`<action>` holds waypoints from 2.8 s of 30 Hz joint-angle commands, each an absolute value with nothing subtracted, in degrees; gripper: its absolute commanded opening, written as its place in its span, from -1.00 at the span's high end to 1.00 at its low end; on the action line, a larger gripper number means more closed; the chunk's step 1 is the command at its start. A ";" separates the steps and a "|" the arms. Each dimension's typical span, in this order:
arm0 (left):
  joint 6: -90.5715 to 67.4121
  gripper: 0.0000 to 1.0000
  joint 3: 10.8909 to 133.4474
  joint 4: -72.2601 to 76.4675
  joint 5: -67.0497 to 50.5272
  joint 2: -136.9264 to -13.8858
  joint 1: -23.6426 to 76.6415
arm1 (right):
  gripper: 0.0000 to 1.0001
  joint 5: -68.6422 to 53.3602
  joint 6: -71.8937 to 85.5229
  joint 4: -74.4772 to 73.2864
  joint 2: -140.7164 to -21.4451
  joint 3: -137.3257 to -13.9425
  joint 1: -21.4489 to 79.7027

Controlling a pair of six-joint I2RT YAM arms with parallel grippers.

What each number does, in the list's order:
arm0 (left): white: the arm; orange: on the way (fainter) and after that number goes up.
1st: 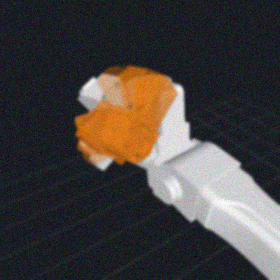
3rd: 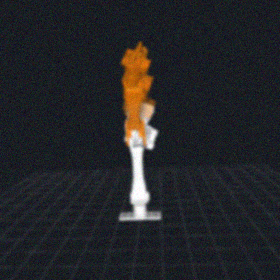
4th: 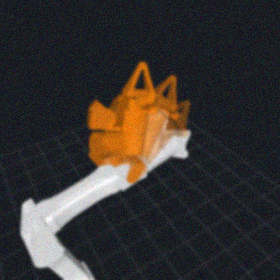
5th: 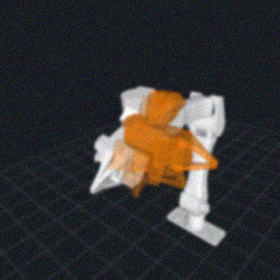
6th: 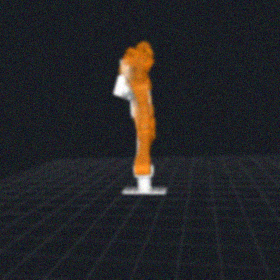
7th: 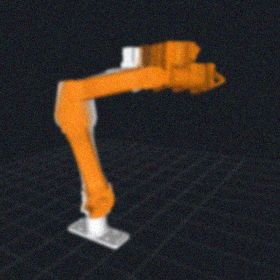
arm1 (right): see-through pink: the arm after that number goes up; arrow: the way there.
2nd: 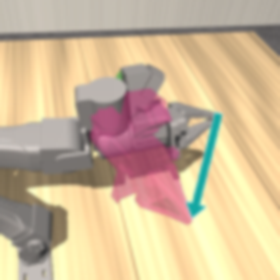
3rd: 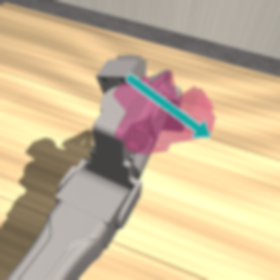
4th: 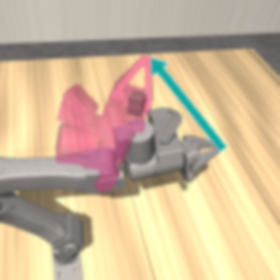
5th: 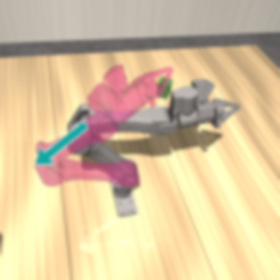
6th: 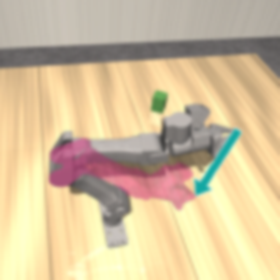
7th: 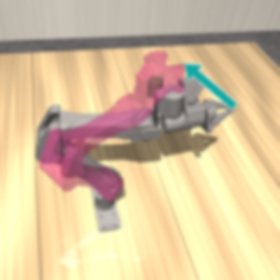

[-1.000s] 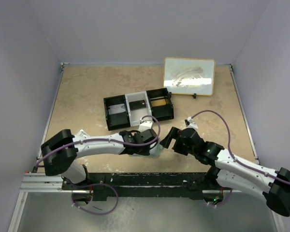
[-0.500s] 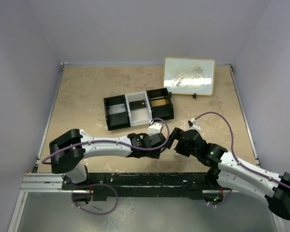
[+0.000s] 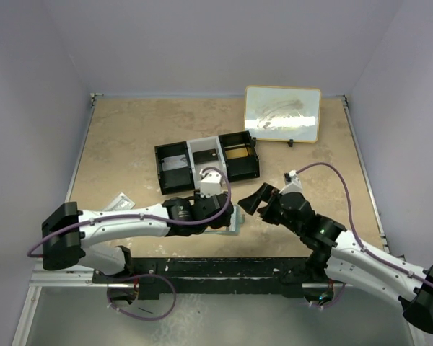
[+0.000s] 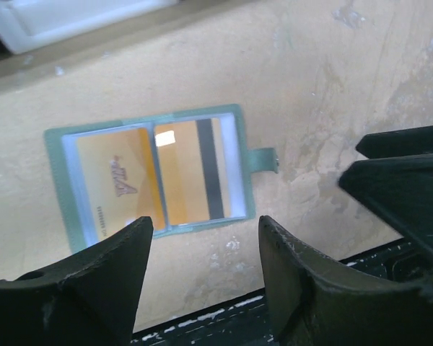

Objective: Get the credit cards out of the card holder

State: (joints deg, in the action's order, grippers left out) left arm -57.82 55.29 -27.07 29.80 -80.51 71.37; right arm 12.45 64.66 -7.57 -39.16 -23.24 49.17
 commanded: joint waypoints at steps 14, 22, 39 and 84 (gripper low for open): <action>-43.62 -0.45 54.36 -46.63 38.02 -59.79 46.66 | -0.84 -1.16 59.72 7.92 -54.55 -29.22 49.35; -37.76 -0.45 48.63 -39.71 36.76 -61.24 42.73 | -0.45 -6.47 62.07 17.22 -60.51 -27.52 49.74; -37.73 -0.41 49.17 -40.24 40.71 -62.56 42.75 | -0.05 -7.22 60.29 13.42 -84.84 -39.68 51.86; -52.66 -0.16 38.14 -16.89 12.58 -68.63 51.90 | 0.26 -7.20 66.62 28.25 -84.56 -23.49 49.93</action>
